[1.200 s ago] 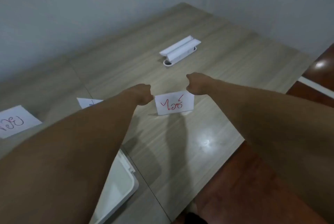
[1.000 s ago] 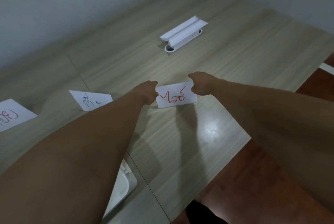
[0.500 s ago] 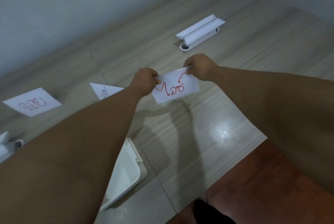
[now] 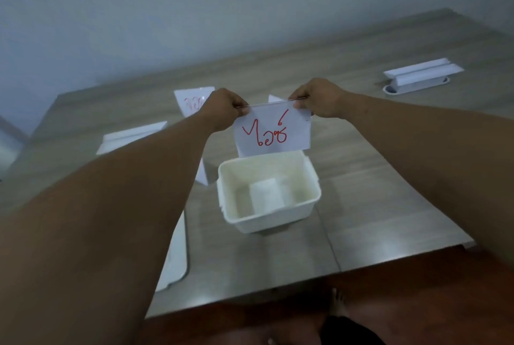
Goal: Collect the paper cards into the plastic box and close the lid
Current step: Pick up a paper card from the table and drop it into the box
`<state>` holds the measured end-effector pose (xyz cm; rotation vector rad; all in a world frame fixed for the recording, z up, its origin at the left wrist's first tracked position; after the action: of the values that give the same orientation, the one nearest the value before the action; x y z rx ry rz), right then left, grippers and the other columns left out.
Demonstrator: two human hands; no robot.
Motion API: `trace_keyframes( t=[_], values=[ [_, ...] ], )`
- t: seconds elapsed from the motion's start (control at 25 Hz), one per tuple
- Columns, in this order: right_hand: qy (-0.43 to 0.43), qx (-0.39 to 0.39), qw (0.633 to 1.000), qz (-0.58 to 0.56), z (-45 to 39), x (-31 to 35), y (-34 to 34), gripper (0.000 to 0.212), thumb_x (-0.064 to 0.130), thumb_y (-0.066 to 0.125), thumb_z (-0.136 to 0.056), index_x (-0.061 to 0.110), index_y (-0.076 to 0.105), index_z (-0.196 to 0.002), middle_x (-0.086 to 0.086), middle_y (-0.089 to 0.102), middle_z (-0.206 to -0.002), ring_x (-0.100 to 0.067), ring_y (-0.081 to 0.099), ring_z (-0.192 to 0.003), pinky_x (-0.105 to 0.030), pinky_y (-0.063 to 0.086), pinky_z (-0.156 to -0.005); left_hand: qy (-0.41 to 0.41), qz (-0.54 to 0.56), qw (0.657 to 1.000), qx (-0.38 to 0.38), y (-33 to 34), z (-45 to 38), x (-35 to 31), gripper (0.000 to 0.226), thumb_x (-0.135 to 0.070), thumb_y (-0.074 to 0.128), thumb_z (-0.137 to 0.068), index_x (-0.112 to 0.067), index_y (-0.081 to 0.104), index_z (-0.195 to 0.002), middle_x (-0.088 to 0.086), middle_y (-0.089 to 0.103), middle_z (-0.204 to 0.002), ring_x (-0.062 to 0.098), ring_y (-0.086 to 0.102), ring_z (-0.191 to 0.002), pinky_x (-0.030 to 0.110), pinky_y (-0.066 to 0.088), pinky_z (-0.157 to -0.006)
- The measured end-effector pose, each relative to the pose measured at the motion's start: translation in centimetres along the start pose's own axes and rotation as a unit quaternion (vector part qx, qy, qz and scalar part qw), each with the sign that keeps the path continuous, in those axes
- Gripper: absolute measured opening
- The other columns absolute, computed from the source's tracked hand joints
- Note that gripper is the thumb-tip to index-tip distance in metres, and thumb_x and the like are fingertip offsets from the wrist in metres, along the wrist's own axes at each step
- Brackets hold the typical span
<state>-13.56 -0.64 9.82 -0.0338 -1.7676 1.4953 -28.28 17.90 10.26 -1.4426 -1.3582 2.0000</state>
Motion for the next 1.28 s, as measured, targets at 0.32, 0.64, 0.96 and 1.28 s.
trace_keyframes(
  t=[0.32, 0.64, 0.96, 1.28],
  values=[
    [0.024, 0.113, 0.993, 0.026, 3.3, -0.4, 10.7, 0.028, 0.01, 0.058, -0.093, 0.007, 0.068, -0.119, -0.009, 0.064, -0.13, -0.023, 0.056, -0.122, -0.024, 0.04, -0.096, -0.035, -0.061, 0.99, 0.118, 6.2, 6.9, 8.6, 0.023, -0.02, 0.069, -0.087, -0.007, 0.076, -0.105, 0.01, 0.075, -0.106, 0.022, 0.067, -0.096, 0.031, 0.052, -0.088],
    [0.07, 0.301, 0.95, 0.049, 4.4, -3.2, 15.6, 0.032, 0.01, 0.053, -0.095, 0.011, 0.066, -0.124, 0.001, 0.061, -0.131, -0.014, 0.056, -0.1, -0.023, 0.045, -0.085, -0.024, -0.138, 0.961, 0.238, 12.2, 8.2, 10.9, 0.024, -0.021, 0.072, -0.079, -0.012, 0.079, -0.1, 0.003, 0.077, -0.104, 0.02, 0.068, -0.101, 0.033, 0.054, -0.09],
    [0.151, 0.277, 0.945, -0.087, -0.4, -1.5, 12.5, 0.029, -0.001, 0.052, -0.089, 0.005, 0.066, -0.114, -0.016, 0.07, -0.117, -0.022, 0.065, -0.105, -0.021, 0.05, -0.079, -0.072, -0.087, 0.984, 0.141, 7.6, 5.9, 10.7, 0.027, -0.024, 0.059, -0.087, -0.012, 0.077, -0.104, 0.004, 0.074, -0.111, 0.023, 0.065, -0.106, 0.032, 0.05, -0.097],
    [0.079, 0.207, 0.974, -0.048, -6.0, 7.1, 13.0, 0.03, 0.004, 0.064, -0.08, 0.006, 0.069, -0.11, -0.018, 0.072, -0.104, -0.021, 0.062, -0.087, -0.031, 0.046, -0.076, -0.125, -0.204, 0.97, 0.035, -2.1, 3.1, 18.1, 0.03, -0.025, 0.061, -0.082, -0.024, 0.071, -0.11, -0.003, 0.066, -0.118, 0.023, 0.062, -0.112, 0.034, 0.049, -0.094]
  ],
)
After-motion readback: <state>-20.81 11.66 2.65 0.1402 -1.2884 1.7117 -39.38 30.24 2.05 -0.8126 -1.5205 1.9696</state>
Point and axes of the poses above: each hand's wrist, its own z-axis away from the middle knuckle, its own y-axis out of the palm, x = y × z, the point moved 1 cm from there along -z, towards the middle knuckle
